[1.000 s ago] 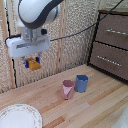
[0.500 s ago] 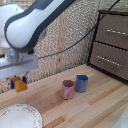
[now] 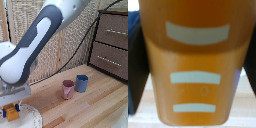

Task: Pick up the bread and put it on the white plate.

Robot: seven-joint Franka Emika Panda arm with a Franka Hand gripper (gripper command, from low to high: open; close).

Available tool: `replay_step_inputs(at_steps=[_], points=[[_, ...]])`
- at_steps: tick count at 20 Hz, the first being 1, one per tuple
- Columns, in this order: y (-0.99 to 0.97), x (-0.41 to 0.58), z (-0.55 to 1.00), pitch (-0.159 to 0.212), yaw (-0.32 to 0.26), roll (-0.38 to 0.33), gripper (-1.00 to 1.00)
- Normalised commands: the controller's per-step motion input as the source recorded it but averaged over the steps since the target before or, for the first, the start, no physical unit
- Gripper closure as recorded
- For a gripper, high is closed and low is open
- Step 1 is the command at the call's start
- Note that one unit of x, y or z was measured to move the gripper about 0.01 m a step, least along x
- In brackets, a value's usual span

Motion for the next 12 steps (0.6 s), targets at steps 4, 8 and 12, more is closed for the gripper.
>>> replay_step_inputs(at_steps=[4,8,12], points=[[0.00,0.222,-0.11,-0.185,0.144,-0.282,1.00],[0.04,0.201,-0.15,-0.160,0.152,-0.262,1.00],[0.28,0.063,-0.40,-0.066,0.099,-0.141,1.00]])
